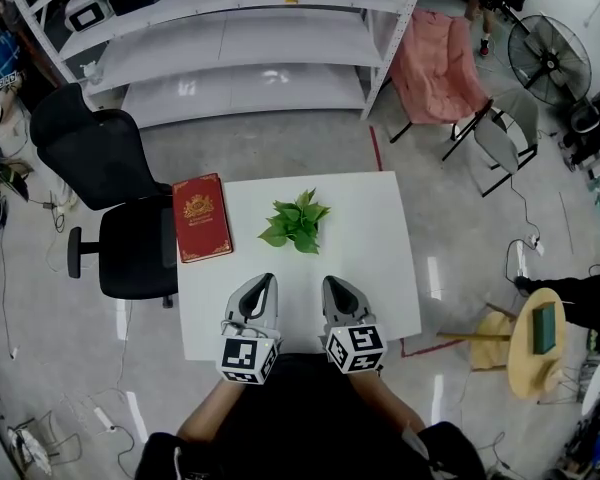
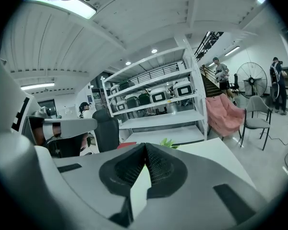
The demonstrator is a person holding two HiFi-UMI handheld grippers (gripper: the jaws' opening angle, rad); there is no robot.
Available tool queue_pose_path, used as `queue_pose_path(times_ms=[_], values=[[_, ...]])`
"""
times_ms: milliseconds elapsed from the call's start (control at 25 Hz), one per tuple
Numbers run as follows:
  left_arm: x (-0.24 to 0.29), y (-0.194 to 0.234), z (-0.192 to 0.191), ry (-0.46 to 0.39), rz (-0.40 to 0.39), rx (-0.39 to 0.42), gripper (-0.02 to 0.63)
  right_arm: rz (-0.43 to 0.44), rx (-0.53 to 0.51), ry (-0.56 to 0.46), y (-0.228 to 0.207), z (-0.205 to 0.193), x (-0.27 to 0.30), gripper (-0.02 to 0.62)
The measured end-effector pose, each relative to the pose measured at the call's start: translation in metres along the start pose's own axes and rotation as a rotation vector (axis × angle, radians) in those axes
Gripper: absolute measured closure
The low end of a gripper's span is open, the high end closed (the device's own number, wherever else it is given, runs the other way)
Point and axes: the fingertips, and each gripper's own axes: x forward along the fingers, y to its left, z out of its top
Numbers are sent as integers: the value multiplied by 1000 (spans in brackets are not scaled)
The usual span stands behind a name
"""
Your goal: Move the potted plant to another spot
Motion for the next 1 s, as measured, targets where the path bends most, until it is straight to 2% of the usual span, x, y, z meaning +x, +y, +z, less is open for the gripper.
queue_pose_path(times_ms=[1000], values=[[4,2,-8,16,-2,-4,589,-2,-7,-4,-3,0,2,583]])
